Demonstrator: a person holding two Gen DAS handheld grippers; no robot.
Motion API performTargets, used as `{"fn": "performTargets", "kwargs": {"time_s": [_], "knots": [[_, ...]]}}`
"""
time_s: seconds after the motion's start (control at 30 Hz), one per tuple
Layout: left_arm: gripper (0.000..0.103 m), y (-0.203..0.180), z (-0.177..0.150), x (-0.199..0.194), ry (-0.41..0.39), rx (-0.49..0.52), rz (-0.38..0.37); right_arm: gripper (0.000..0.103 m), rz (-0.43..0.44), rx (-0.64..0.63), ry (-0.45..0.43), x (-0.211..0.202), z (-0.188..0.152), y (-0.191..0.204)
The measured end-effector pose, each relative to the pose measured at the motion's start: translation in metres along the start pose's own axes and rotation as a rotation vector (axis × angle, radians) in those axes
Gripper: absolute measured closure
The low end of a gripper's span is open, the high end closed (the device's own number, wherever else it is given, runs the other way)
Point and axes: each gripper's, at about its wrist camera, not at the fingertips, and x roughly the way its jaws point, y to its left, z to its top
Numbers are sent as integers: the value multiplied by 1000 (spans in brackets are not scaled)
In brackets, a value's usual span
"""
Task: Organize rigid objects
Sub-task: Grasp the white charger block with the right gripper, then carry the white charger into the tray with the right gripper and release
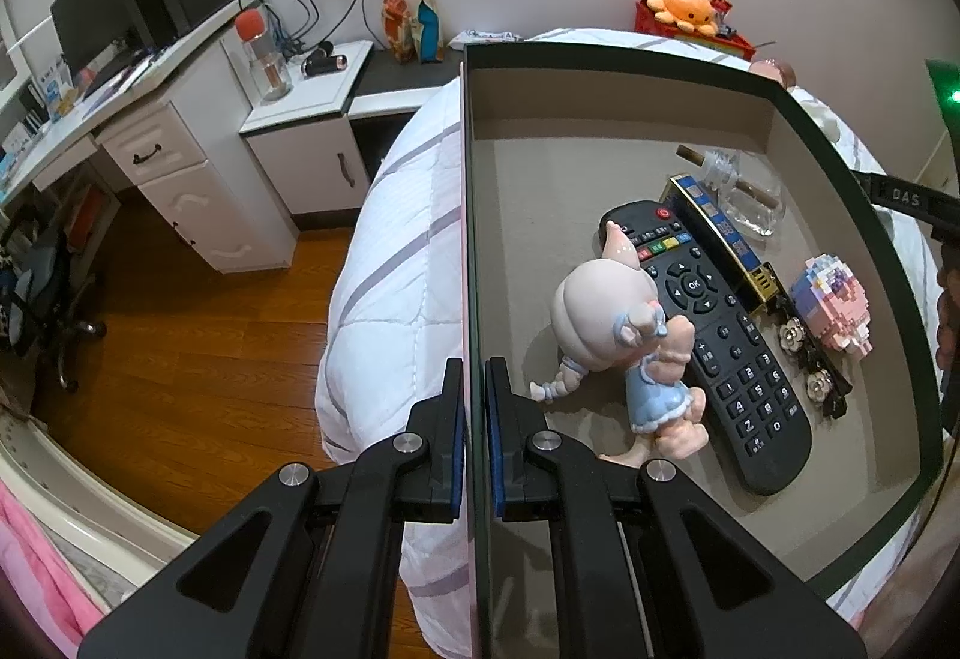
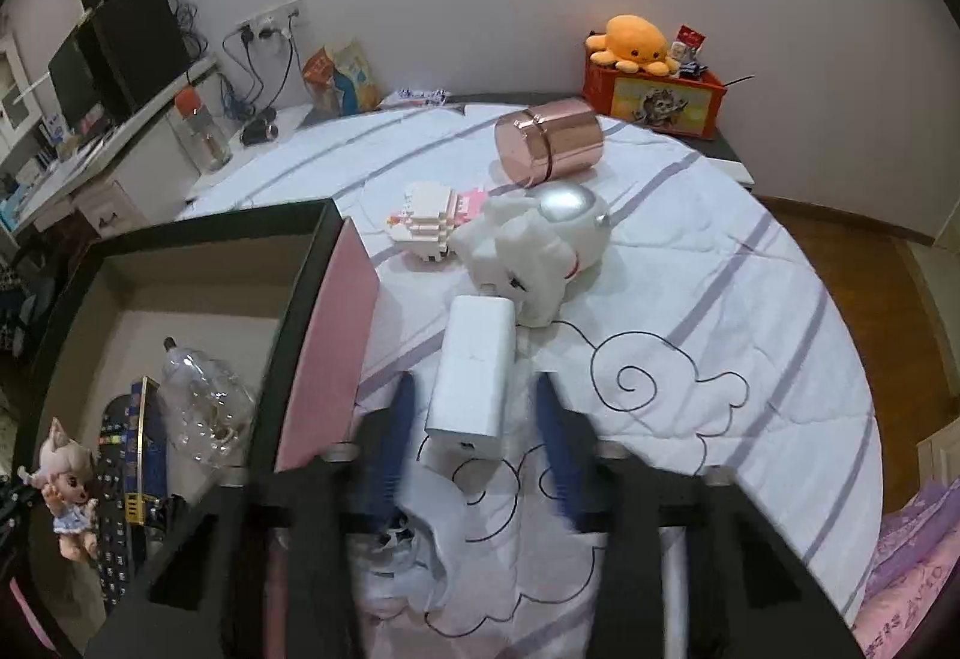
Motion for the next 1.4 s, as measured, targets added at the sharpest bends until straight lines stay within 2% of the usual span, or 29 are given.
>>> {"fn": "performTargets", "kwargs": {"time_s": [0.13, 0.5, 0.63, 0.73, 0.83, 0.97, 1.17, 1.4], "knots": [[97, 0, 0, 0, 0, 1, -2, 80, 19, -15, 3, -4, -1, -1], [97, -1, -3, -3, -4, 3, -1, 80, -19, -8, -71, -47, -15, -11], [97, -2, -4, -5, -9, 0, 2, 80, -17, -27, -135, -76, -18, 4], [97, -1, -3, -5, -10, -2, -2, 80, 17, -45, -181, -96, -22, 22], [97, 0, -3, -5, -10, -2, -5, 80, 45, -89, -190, -107, -25, 45], [97, 1, -4, -6, -14, 0, -6, 80, 78, -139, -167, -104, -29, 69], [97, 3, -6, -7, -17, -1, -20, 80, 131, -207, -80, -80, -45, 105], [97, 3, -7, -8, -20, 4, -26, 80, 147, -270, -15, -75, -70, 128]]}}
